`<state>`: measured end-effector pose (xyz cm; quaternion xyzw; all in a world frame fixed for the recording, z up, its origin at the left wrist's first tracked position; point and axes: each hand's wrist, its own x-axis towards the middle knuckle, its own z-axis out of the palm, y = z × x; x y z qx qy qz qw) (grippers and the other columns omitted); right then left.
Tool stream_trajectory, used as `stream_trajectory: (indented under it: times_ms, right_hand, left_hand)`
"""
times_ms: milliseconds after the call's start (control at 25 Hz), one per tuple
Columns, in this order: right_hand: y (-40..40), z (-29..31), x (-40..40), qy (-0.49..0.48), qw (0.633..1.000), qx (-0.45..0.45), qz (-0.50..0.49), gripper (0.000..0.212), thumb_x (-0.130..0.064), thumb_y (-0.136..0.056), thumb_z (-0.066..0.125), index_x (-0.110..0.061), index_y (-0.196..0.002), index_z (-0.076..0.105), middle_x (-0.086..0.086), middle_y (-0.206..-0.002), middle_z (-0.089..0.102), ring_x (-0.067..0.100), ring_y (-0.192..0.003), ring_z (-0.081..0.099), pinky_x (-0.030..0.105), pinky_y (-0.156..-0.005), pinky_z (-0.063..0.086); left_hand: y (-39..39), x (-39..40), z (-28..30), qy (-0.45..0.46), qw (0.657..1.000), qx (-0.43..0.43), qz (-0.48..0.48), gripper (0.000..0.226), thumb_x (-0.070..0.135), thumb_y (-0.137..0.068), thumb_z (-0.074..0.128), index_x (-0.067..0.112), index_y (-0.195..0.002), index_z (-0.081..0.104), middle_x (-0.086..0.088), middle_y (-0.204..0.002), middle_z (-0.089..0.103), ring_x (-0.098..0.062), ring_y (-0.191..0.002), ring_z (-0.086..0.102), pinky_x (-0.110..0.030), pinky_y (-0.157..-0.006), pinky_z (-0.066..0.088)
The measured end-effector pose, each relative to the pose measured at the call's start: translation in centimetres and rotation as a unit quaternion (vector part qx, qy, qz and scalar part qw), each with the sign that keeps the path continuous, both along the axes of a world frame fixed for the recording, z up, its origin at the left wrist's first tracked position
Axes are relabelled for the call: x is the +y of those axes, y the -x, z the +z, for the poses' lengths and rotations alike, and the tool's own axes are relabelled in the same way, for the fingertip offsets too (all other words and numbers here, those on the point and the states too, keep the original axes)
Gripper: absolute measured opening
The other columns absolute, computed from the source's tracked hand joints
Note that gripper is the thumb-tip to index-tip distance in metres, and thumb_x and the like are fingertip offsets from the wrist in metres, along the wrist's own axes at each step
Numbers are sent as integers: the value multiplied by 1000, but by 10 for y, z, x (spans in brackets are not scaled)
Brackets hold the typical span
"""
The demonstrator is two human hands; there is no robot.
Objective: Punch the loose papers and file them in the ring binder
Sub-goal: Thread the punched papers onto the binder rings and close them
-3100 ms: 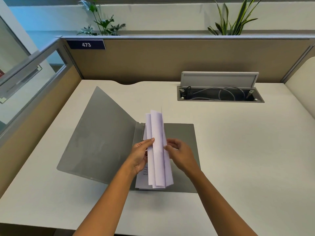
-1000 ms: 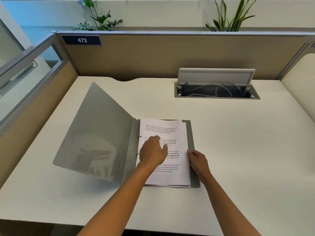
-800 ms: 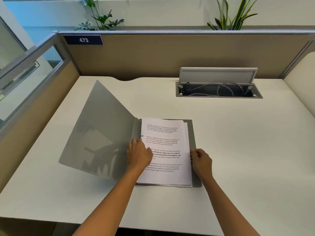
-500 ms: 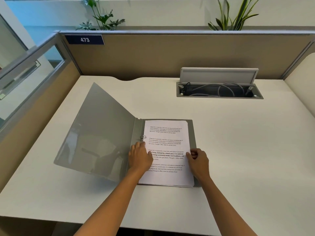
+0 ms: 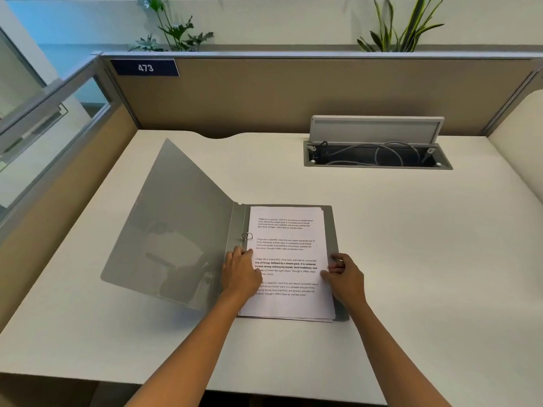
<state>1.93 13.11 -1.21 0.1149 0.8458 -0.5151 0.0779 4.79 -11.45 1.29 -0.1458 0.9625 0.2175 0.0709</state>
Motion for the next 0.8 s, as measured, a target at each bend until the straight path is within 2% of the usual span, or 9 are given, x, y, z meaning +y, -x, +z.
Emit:
stream_trajectory:
  times_ms: [80,160,200,280,320,400,520,640,800]
  right_hand:
    - [1,-1,3,4,1000,-9,-6,33,-8,-80,76,-11,-112,67,1,-96,69,10,-83,64,23,-82,53]
    - [1,-3,3,-4,1000,-11,-16,26,-14,-83,75,-11,-108,71,2,-100,71,11,-85,65,18,-78,48]
    - [1,-4,3,-9,1000,-8,-21,22,-16,-85,74,-12,-107,72,2,-101,72,9,-84,64,15,-75,45]
    - [1,-4,1,-12,1000,4,-28,18,-18,-88,71,-12,-104,72,1,-99,72,5,-82,63,14,-74,46]
    - [1,-4,1,-11,999,9,-31,17,-18,-88,71,-12,-103,71,2,-98,72,7,-81,63,17,-77,48]
    - [1,-5,-1,-10,999,9,-32,19,-17,-87,72,-11,-104,68,3,-97,71,13,-84,65,22,-79,50]
    - [2,-6,-2,-7,1000,7,-26,24,-18,-85,74,-11,-106,65,3,-98,69,18,-88,65,18,-74,45]
    - [2,-6,-1,-14,1000,7,-21,27,-19,-85,75,-12,-109,63,2,-99,67,18,-89,65,20,-78,46]
    - [2,-5,0,-9,1000,7,-28,26,-18,-85,74,-12,-108,64,2,-97,67,19,-88,65,26,-83,50]
  left_hand:
    - [-1,1,1,-15,1000,11,-1,49,21,-90,60,13,-138,52,-6,-133,51,-26,-122,45,-36,-102,42]
    - [-3,2,4,-26,1000,4,2,59,29,-88,65,15,-142,47,-6,-140,47,-27,-127,42,-38,-105,40]
    - [-4,3,5,-15,1000,-13,-2,73,40,-85,68,18,-147,40,-5,-147,40,-27,-134,35,-41,-109,35]
    - [-8,6,6,-2,998,-51,-43,109,65,-70,72,25,-156,19,0,-163,13,-29,-151,5,-50,-120,11]
    - [-11,7,5,-10,994,-63,-88,122,72,-62,73,28,-158,11,5,-166,0,-26,-152,-12,-53,-120,-2]
    - [-19,9,-1,-13,976,-70,-204,135,75,-53,77,34,-158,3,8,-166,-14,-19,-147,-32,-55,-119,-17]
    - [-28,9,-7,37,949,-41,-311,135,74,-53,77,38,-157,-1,9,-165,-18,-16,-143,-39,-56,-115,-24]
    - [-26,12,-5,54,935,10,-351,124,70,-58,75,40,-156,5,10,-166,-12,-14,-147,-32,-56,-116,-23]
    - [-23,17,-2,54,921,61,-381,105,62,-66,73,38,-153,19,11,-167,6,-12,-152,-18,-54,-119,-17]
